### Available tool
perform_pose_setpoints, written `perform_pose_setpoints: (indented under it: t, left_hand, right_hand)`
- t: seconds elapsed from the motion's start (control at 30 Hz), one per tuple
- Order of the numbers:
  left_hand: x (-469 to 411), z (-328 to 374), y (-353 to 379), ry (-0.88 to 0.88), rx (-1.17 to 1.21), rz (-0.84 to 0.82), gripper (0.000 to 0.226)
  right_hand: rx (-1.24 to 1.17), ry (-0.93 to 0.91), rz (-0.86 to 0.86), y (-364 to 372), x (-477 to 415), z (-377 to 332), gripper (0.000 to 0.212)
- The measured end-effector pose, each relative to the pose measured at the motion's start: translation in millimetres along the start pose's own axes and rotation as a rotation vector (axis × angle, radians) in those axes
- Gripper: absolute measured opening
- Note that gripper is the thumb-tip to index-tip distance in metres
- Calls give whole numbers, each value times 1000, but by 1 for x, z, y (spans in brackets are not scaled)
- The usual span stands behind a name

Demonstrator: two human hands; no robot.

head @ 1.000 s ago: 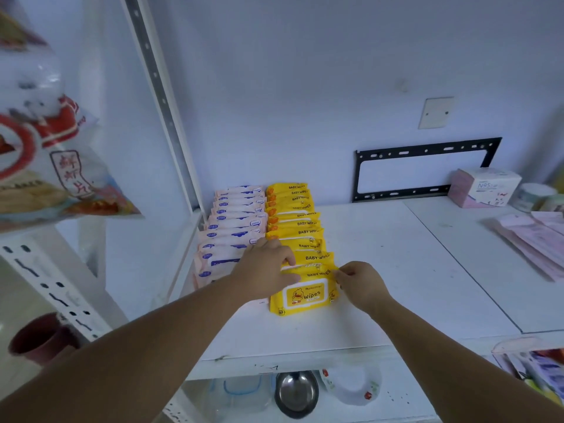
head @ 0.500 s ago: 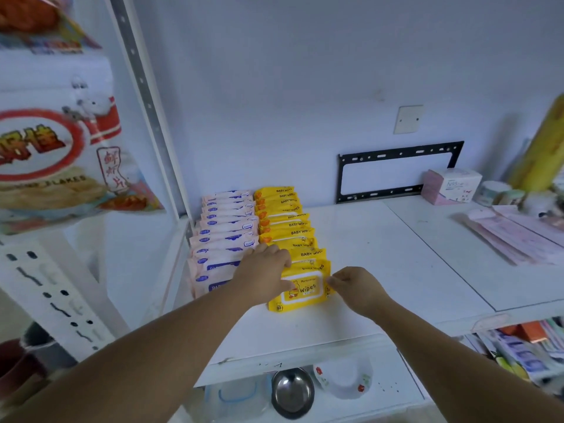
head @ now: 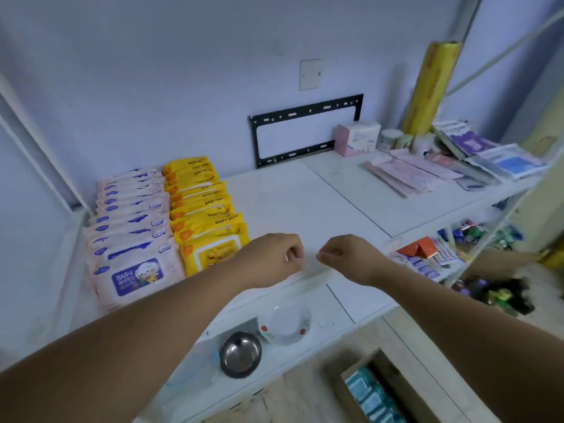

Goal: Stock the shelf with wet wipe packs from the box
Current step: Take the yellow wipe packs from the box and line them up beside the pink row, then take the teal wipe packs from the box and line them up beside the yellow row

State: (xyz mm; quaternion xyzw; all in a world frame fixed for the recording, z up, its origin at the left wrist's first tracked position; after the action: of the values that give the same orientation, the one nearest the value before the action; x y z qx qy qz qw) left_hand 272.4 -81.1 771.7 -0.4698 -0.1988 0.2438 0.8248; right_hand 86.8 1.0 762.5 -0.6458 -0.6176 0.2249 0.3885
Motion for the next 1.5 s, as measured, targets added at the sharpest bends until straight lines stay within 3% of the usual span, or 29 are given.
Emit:
perform_pose_setpoints:
  t: [0.4,0.6,1.0,1.5]
  left_hand:
    - [-94,170,147,79,27,-294,13]
    - [-111,202,255,18,34,-469,7]
    - [-123,177,410,-103,-7,-732,13]
    - [-156,60,628,-234,67,-908,17]
  right_hand:
    - [10,273,-61,-48,145,223,19]
    - [-93,402,-129,-33,201,325,19]
    - [-260,650,-260,69,245,452,22]
    - [-259,786,-433,258,201,607,29]
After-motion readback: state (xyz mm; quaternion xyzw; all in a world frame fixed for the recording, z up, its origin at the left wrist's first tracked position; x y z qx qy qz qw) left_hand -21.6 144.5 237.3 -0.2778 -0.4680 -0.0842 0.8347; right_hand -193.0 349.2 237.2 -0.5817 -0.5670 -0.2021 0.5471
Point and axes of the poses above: each hand's wrist, its own x-axis away from the middle knuckle, its own y-axis out of the palm, z = x × y, the point moved 2 cm from there along -x, towards the middle knuckle, and after that the axes turned 6 degrees about -z, right-handed, at the moved point
